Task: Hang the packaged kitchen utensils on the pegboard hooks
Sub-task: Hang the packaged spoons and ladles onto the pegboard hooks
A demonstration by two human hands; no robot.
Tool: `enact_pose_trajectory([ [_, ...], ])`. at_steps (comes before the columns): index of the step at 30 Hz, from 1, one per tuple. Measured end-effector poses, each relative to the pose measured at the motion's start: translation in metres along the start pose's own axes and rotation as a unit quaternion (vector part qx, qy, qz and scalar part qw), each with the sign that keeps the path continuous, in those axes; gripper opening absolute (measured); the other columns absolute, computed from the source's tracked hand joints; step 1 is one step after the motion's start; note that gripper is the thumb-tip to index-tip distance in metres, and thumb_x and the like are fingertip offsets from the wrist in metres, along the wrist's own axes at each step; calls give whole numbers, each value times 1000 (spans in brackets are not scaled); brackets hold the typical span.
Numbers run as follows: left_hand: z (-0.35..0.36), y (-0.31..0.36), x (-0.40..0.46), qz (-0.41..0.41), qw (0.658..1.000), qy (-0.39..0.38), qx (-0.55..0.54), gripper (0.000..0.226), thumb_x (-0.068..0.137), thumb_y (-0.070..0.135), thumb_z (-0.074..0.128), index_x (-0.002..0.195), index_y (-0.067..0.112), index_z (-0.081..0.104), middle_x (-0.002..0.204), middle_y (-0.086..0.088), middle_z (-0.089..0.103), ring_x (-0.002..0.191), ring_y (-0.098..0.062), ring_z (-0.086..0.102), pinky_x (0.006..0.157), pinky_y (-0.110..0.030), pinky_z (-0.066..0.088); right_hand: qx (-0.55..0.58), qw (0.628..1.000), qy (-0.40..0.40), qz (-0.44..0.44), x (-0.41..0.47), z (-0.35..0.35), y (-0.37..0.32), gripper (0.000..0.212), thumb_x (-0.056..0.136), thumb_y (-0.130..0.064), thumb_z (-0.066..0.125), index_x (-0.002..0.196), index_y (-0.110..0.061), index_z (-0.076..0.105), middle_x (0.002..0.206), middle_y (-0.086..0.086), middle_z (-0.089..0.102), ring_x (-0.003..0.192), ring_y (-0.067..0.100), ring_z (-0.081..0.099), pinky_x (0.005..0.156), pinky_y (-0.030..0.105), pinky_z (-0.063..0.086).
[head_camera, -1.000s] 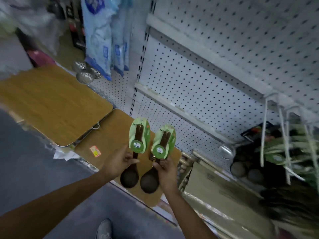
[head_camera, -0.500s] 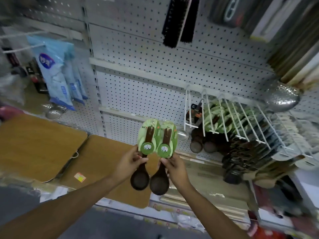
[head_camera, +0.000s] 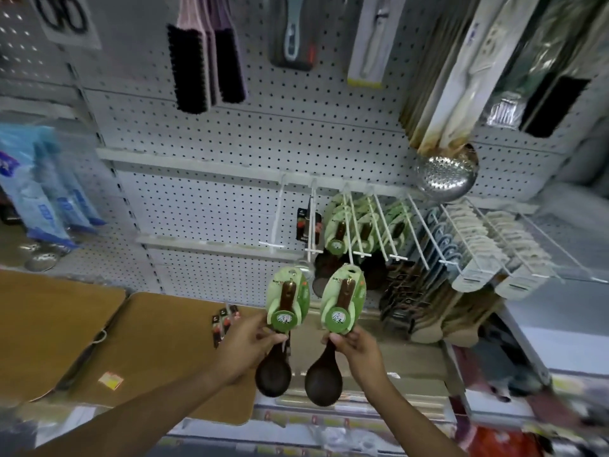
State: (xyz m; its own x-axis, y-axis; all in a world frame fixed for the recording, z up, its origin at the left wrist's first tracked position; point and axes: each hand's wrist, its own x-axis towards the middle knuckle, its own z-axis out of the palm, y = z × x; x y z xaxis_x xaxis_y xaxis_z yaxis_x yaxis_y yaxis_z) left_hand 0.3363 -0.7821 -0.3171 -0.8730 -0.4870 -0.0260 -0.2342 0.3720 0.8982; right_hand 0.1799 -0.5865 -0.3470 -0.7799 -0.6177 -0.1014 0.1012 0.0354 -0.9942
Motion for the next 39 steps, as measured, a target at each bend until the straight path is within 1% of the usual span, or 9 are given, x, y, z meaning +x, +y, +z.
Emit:
enact_pose_trajectory([
  [4,30,17,7,5,1000,-21,9,25,84,27,78,107,30,69,96,16,76,88,-1,71,85,-39,59,14,1000,10,-7,4,-31,-5,16,88,10,60,104,11,62,81,14,71,76,19,69,72,26,55],
  [8,53,35,14,-2,999,-33,-9,25,86,21,77,107,31,67,99,16,75,94,1,69,87,-30,57,19,1000,9,-15,7,-52,-12,11,89,3,63,99,-1,65,76,10,71,73,21,67,71,30,55],
  [13,69,44,19,-2,999,-48,-14,27,87,20,77,112,27,68,102,13,76,96,-5,70,91,-34,57,12,1000,-11,-11,13,-67,-16,13,91,6,57,98,-2,65,77,11,70,75,24,67,74,33,56],
  [21,79,49,24,-7,999,-43,-10,26,86,19,77,110,26,69,103,14,76,98,-3,70,92,-36,58,35,999,-14,-9,22,-75,-13,20,90,11,57,106,0,62,83,6,74,78,18,70,70,26,55],
  [23,81,49,25,-10,999,-42,-11,26,86,20,77,110,25,69,103,12,76,96,-7,72,91,-39,58,41,999,-3,-9,27,-77,-12,23,89,12,57,109,0,60,85,9,74,78,19,70,71,27,55],
  [25,82,50,27,-14,999,-41,-9,26,87,22,76,111,26,69,104,12,76,93,-11,72,91,-41,58,41,999,4,-12,31,-78,-11,25,90,12,57,110,-2,59,86,11,73,77,21,70,72,28,56],
  [31,84,49,35,-15,1000,-23,8,27,85,26,78,111,27,71,101,16,76,96,-1,69,89,-41,58,9,1000,15,-6,48,-80,-10,23,90,7,61,106,-10,62,86,7,75,82,22,71,75,31,55],
  [35,85,46,40,-18,1000,-14,12,26,83,30,78,108,30,71,100,16,75,96,-4,70,87,-45,59,-2,1000,12,-4,65,-79,-13,24,89,4,63,106,-14,63,95,4,76,97,26,70,87,40,55],
  [39,86,44,43,-22,1000,-10,12,26,83,33,78,108,32,71,100,15,76,96,-5,70,88,-45,59,-3,1000,15,1,87,-80,-15,21,90,4,62,104,-12,63,87,5,76,92,32,69,92,48,52],
])
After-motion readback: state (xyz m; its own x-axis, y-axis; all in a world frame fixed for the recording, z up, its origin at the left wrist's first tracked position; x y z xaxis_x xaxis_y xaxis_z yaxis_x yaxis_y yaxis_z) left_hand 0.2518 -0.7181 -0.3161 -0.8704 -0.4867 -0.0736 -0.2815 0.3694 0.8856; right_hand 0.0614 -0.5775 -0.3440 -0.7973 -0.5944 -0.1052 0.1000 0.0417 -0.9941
